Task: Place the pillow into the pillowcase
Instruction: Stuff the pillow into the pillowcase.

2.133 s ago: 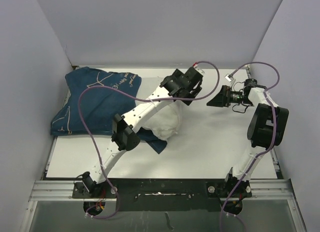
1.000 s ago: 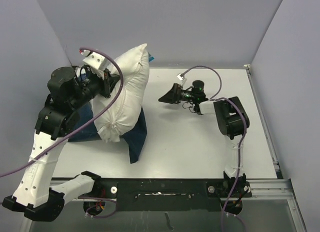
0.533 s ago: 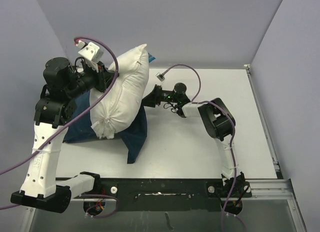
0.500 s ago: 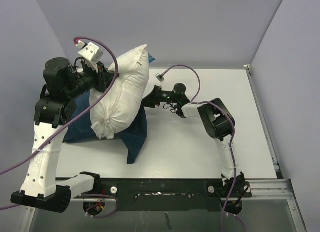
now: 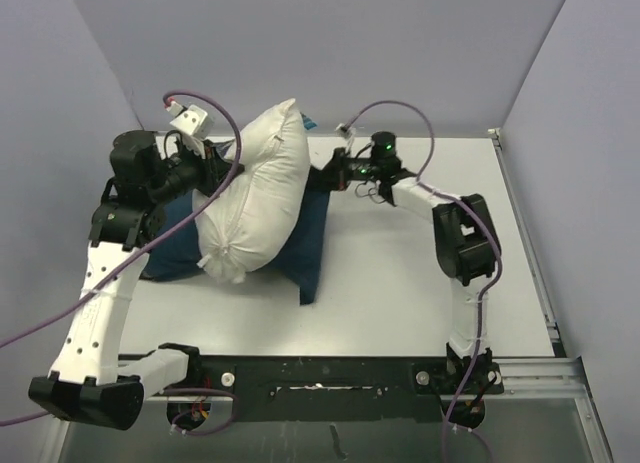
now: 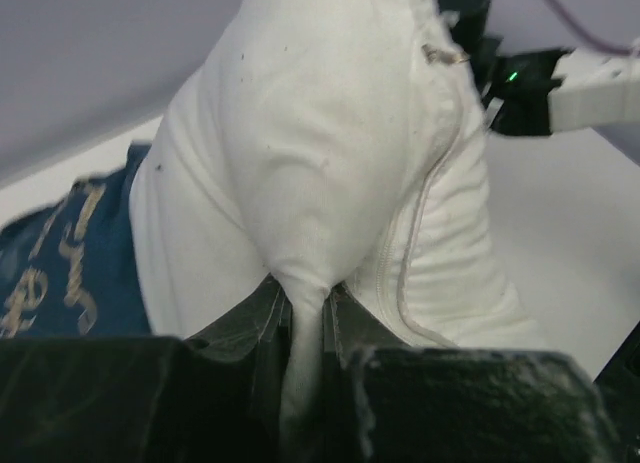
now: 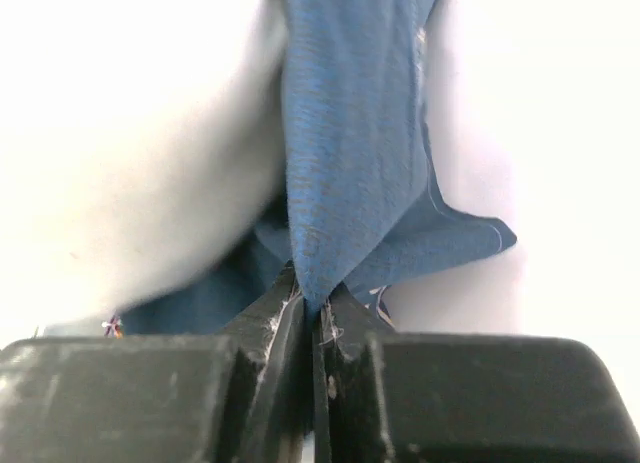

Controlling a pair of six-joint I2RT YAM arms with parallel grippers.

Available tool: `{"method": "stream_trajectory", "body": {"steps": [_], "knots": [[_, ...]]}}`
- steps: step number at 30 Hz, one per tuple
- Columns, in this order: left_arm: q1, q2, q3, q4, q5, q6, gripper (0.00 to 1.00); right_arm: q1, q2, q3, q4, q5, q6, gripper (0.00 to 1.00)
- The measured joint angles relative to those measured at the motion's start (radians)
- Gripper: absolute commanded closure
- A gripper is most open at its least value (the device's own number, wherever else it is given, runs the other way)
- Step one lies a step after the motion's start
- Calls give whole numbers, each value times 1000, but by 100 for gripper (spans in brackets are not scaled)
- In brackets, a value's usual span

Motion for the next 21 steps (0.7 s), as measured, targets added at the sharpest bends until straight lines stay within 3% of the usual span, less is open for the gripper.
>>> {"method": "stream_trajectory", "body": {"steps": [5,8,10,15,20,21], "knots": [[-88,128,-155,107,-76,-10,100,-218,-124,-40,-16,-100,57,100],[-201,327,-134,161,-171,-3,100,-336,-183,-139,129,-150,210,100],[-262,457,-92,164,-232,3,100,-384,-203,-181,139,-159,227,100],[-341,697,36,134,-318,24,100,-372,-260,-126,-361,-57,-158,100],[-394,719,55,192,-293,27,100,-352,-286,-114,-564,18,-375,100],[-410,715,47,220,-283,27,89,-356,-286,-114,-578,23,-392,100]]}}
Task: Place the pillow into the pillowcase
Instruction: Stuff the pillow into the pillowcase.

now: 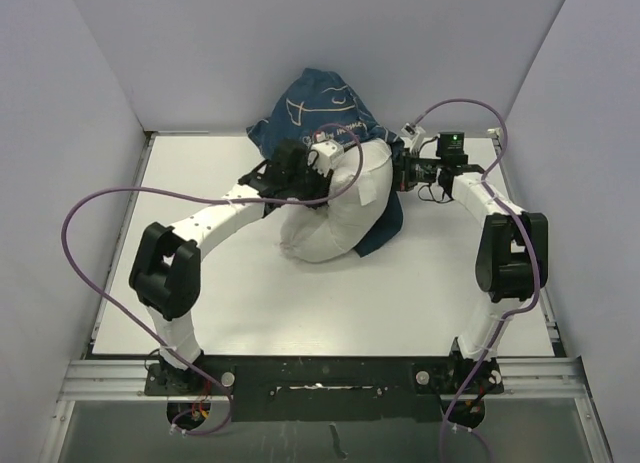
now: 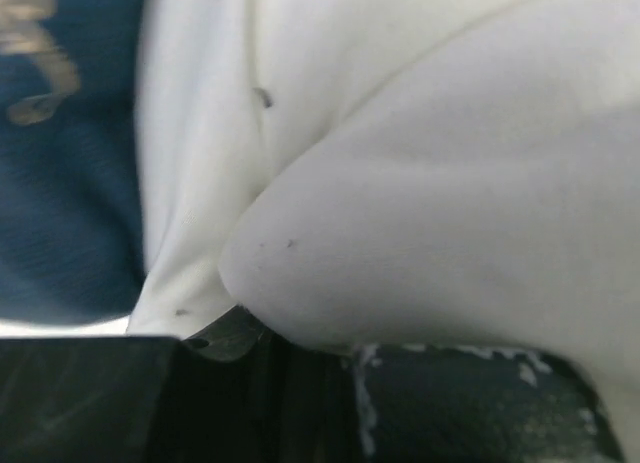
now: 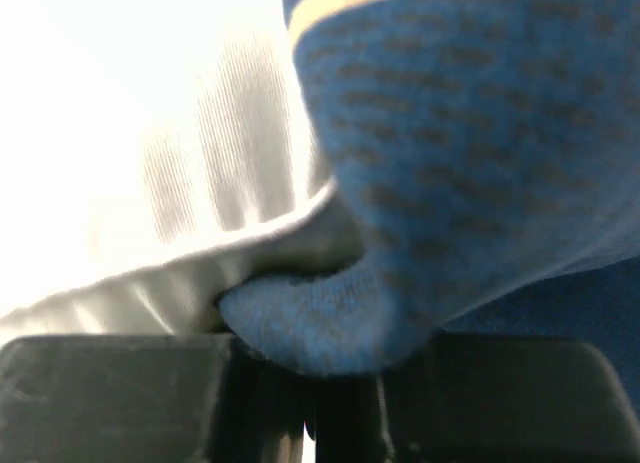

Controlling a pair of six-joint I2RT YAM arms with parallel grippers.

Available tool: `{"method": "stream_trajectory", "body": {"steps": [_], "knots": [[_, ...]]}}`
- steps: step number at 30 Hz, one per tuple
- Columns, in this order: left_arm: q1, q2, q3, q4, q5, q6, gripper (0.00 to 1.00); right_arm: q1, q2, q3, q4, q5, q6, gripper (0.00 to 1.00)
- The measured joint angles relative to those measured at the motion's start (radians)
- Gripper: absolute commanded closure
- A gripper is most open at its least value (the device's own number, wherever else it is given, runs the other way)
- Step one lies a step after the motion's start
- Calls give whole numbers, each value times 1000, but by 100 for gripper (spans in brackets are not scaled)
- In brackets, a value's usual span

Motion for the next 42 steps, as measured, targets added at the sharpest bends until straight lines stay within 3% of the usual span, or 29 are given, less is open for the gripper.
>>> {"method": "stream_trajectory", "body": {"steps": [1,7,8,9,10,11,14,18,22,27,30,35,42], "knots": [[-19,-11,-21,42,10,-2,77,-3,0,0,-16,3,-18,100],[-163,-88,-103,143,63,-26,60,5,-12,3,-117,-76,-151,100],[-182,-97,-103,145,70,-29,62,11,-17,13,-155,-99,-196,100],[-206,-105,-103,146,78,-36,73,21,-18,39,-222,-127,-262,100],[-225,-111,-102,146,87,-42,96,32,-18,60,-271,-142,-316,100],[-240,-113,-100,147,97,-52,100,47,-18,91,-340,-158,-390,100],[-256,-85,-66,125,122,-84,100,75,-17,153,-514,-194,-596,100],[-256,47,52,36,140,-154,100,60,16,243,-808,-193,-1040,100],[-244,163,155,-51,106,-267,100,-36,18,198,-872,-175,-1211,100],[-187,181,187,-119,-84,-375,100,-143,2,92,-874,-162,-1167,100],[-147,180,211,-131,-287,-368,100,-163,-26,32,-898,-138,-1132,100],[-161,188,307,-50,-620,-209,100,-66,-42,29,-1018,-120,-1146,100],[-335,199,348,89,-819,33,100,-50,-26,158,-1292,-141,-1275,100]]}}
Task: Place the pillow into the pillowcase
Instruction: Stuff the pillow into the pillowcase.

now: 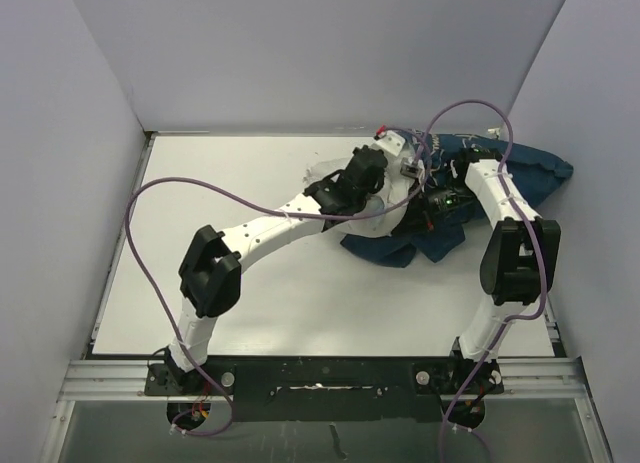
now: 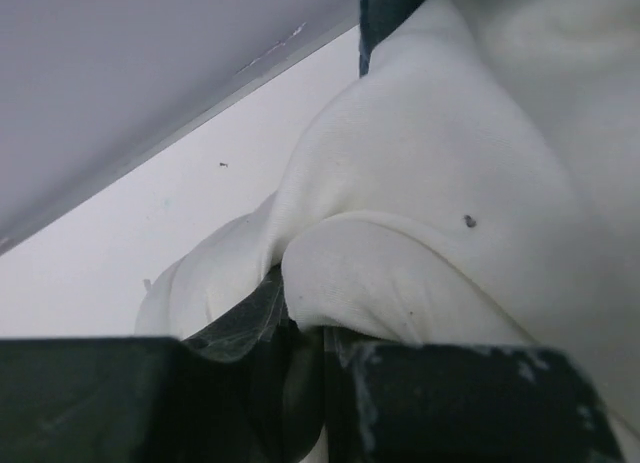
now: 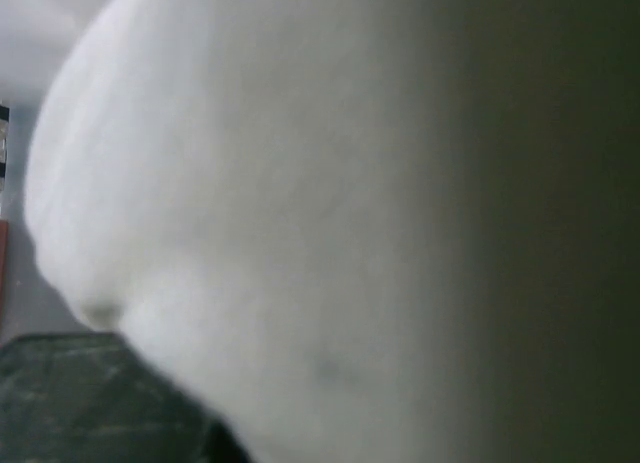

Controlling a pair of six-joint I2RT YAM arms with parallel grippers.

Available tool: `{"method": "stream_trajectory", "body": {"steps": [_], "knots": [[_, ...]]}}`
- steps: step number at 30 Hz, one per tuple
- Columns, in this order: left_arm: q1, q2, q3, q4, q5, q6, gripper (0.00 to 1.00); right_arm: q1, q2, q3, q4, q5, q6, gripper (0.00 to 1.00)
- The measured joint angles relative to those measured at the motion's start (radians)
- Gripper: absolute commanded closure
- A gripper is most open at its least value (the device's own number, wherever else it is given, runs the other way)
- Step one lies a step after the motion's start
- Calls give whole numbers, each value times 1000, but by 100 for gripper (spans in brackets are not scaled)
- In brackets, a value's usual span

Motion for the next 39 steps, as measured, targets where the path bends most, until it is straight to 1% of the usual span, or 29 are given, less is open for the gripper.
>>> {"method": "stream_trajectory", "body": {"steps": [3,5,7,10,14,17,19,21,23,24,26,29,31,32,33,35,37,38,39], "knots": [[-44,-22,-44,33,-53,49,100,15,1,30,-59,23,-59,100],[-39,-69,-115,45,-58,30,100,50,6,69,-90,39,-78,100],[-11,-134,-200,51,-34,-28,100,101,24,138,-120,46,-89,100],[67,-258,-344,60,34,-145,100,207,79,307,-164,43,-87,100],[114,-413,-476,55,24,-250,100,359,165,554,-189,55,-59,100],[148,-561,-596,53,3,-359,100,471,217,697,-190,60,-16,100],[202,-657,-700,83,20,-455,100,541,245,747,-188,52,25,100],[239,-694,-760,98,42,-521,100,598,269,756,-175,48,95,100],[257,-680,-785,111,67,-575,100,609,300,756,-119,27,223,100],[267,-667,-801,126,83,-602,100,597,314,755,-77,9,299,100],[293,-651,-852,167,124,-658,100,558,328,731,65,-42,494,100],[330,-643,-940,222,221,-744,100,513,329,714,212,-101,666,100],[338,-624,-943,239,267,-766,100,515,321,709,343,-142,797,100],[347,-607,-942,256,292,-774,100,517,310,685,476,-167,906,100],[355,-591,-942,272,312,-780,100,516,301,649,652,-198,1061,100],[372,-549,-942,313,373,-805,100,501,291,560,1045,-273,1368,100],[374,-522,-942,349,444,-827,100,477,294,497,1249,-331,1529,100],[371,-515,-945,362,483,-838,100,464,294,466,1311,-358,1583,100],[367,-515,-951,372,510,-853,100,456,294,444,1335,-377,1608,100]]}}
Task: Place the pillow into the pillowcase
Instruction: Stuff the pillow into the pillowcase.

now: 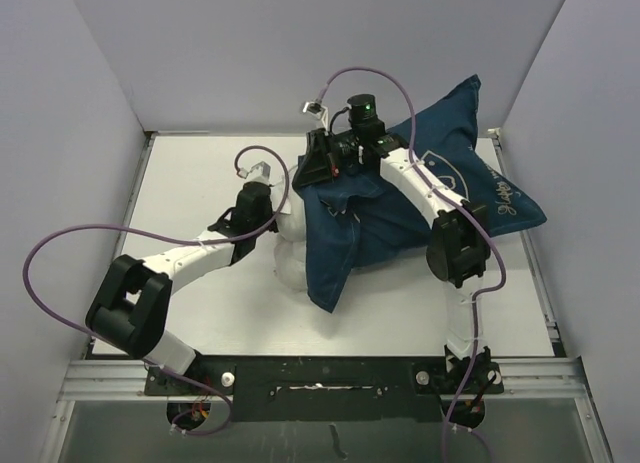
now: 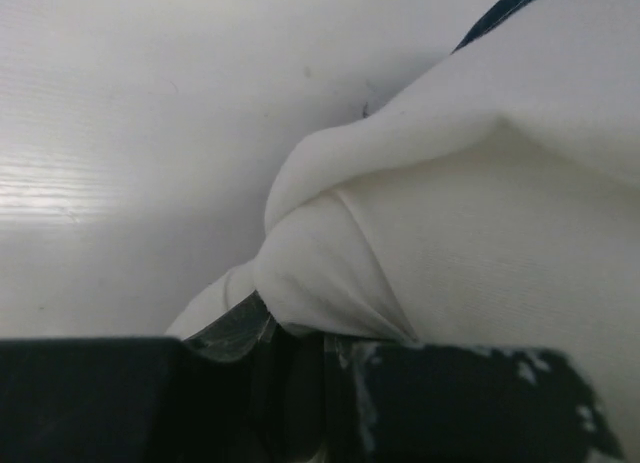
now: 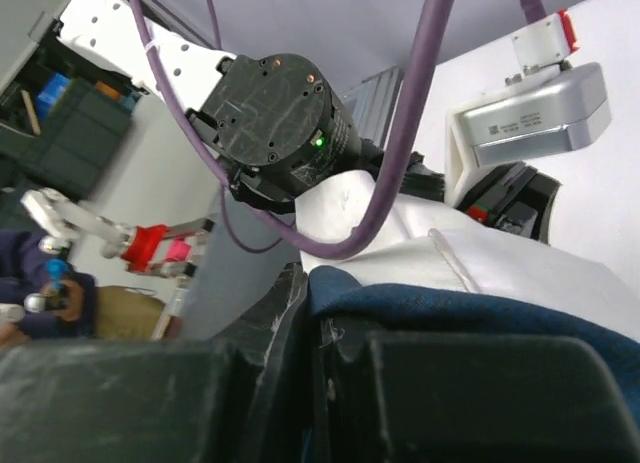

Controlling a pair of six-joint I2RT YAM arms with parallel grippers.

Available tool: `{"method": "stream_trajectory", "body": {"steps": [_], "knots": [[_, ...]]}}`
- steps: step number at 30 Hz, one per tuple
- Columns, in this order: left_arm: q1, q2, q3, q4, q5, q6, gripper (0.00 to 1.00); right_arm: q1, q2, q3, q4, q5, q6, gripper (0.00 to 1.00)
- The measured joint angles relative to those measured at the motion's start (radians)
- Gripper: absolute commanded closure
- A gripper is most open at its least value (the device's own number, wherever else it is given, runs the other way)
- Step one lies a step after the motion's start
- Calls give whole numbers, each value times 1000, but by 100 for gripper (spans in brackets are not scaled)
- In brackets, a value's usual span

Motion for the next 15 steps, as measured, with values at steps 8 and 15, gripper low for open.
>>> {"method": "stream_trajectory", "body": {"steps": [8,15], "knots": [[35,72,-79,186,121,-201,100,104,13,175,-591,172,-478,100],[31,113,-198,489,145,-440,100,65,19,177,-505,153,-380,100]]}}
